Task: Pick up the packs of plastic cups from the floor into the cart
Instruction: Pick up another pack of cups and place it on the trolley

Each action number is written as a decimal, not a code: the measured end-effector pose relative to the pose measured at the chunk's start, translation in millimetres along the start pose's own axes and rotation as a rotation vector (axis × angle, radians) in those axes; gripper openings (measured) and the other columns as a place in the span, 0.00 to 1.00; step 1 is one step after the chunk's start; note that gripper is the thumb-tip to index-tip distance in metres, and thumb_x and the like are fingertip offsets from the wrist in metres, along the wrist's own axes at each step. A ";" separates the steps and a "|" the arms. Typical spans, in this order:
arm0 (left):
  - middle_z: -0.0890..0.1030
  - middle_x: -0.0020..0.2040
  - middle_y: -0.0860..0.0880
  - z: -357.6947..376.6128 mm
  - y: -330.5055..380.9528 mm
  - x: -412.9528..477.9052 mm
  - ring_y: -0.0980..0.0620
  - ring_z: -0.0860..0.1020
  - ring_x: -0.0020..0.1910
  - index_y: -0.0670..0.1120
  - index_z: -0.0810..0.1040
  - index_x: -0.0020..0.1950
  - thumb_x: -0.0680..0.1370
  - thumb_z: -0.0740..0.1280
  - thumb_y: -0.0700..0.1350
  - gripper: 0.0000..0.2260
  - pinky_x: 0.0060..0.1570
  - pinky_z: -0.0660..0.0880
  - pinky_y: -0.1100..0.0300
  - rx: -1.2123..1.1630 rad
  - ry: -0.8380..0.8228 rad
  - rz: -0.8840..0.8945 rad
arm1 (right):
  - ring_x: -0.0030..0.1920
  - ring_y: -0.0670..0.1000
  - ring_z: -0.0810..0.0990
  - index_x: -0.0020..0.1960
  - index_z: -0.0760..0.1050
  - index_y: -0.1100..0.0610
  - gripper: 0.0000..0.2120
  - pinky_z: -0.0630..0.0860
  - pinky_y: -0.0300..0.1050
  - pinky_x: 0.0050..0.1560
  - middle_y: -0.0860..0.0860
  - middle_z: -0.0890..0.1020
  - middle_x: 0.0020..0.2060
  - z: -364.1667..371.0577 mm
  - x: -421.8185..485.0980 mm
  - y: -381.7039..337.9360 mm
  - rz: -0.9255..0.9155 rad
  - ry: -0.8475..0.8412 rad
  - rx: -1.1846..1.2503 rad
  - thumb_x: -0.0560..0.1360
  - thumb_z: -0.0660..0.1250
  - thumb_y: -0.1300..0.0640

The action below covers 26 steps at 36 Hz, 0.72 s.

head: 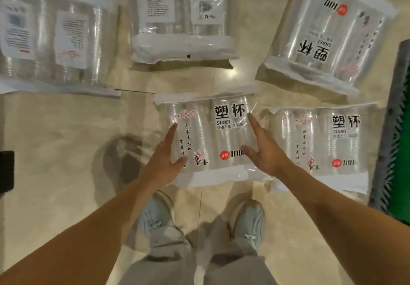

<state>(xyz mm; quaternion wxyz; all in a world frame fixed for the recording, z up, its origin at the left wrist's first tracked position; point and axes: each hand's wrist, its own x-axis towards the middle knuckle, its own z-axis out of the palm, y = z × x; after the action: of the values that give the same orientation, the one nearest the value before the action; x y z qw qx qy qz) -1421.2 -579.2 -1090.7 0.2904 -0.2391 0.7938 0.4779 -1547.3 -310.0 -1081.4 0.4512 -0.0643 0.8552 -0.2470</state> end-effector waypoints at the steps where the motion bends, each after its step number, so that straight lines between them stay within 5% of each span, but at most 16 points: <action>1: 0.61 0.76 0.51 1.0 1.0 -1.6 0.59 0.61 0.69 0.63 0.43 0.78 0.78 0.67 0.49 0.39 0.71 0.59 0.54 0.008 0.042 0.002 | 0.78 0.62 0.65 0.84 0.42 0.39 0.41 0.63 0.62 0.78 0.60 0.63 0.79 2.4 -0.3 0.4 0.005 0.013 0.007 0.83 0.66 0.50; 4: 0.70 0.60 0.45 -5.0 14.2 -15.0 0.58 0.64 0.56 0.60 0.48 0.79 0.78 0.68 0.49 0.37 0.61 0.64 0.57 0.034 0.182 0.026 | 0.70 0.61 0.72 0.84 0.48 0.40 0.37 0.66 0.52 0.72 0.60 0.68 0.72 -4.6 -16.3 -12.0 0.016 0.046 0.038 0.83 0.66 0.52; 10: 0.64 0.59 0.48 -80.8 91.8 -85.4 0.48 0.68 0.58 0.72 0.51 0.74 0.76 0.66 0.58 0.32 0.64 0.68 0.47 -0.094 0.327 0.042 | 0.78 0.56 0.62 0.83 0.54 0.40 0.32 0.61 0.55 0.77 0.59 0.66 0.76 -81.0 -87.6 -99.3 -0.127 0.152 0.016 0.84 0.64 0.49; 15: 0.65 0.63 0.48 -190.7 198.3 -178.5 0.48 0.69 0.63 0.67 0.57 0.75 0.78 0.67 0.54 0.30 0.72 0.63 0.52 -0.191 0.481 0.105 | 0.78 0.54 0.62 0.81 0.55 0.34 0.29 0.63 0.60 0.79 0.54 0.64 0.76 -178.6 -171.3 -235.3 -0.243 0.236 -0.003 0.84 0.62 0.45; 18: 0.66 0.67 0.51 -266.7 262.3 -249.7 0.58 0.67 0.66 0.69 0.57 0.74 0.78 0.66 0.56 0.28 0.73 0.61 0.53 -0.212 0.598 0.181 | 0.77 0.54 0.64 0.81 0.57 0.35 0.29 0.64 0.56 0.78 0.54 0.65 0.74 -238.5 -229.4 -332.1 -0.334 0.279 -0.032 0.84 0.63 0.45; 21: 0.71 0.60 0.47 -344.1 317.2 -316.3 0.65 0.70 0.51 0.65 0.59 0.75 0.78 0.66 0.56 0.28 0.63 0.65 0.69 -0.190 0.730 0.222 | 0.74 0.54 0.67 0.81 0.59 0.35 0.28 0.63 0.51 0.78 0.53 0.66 0.72 -292.9 -290.6 -429.4 -0.427 0.312 -0.037 0.83 0.64 0.45; 26: 0.70 0.52 0.54 -459.7 395.7 -444.2 0.57 0.71 0.53 0.64 0.61 0.75 0.78 0.66 0.54 0.27 0.57 0.67 0.62 -0.223 0.889 0.250 | 0.68 0.55 0.72 0.79 0.60 0.32 0.27 0.64 0.52 0.78 0.52 0.69 0.67 -357.7 -399.7 -579.5 -0.593 0.367 -0.086 0.83 0.64 0.42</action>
<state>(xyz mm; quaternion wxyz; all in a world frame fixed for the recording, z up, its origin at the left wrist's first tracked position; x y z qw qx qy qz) -1469.7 -776.9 -366.9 -0.1647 -0.3527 0.8078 0.4427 -1666.6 -550.6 -338.8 0.1953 -0.2831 0.8759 -0.3383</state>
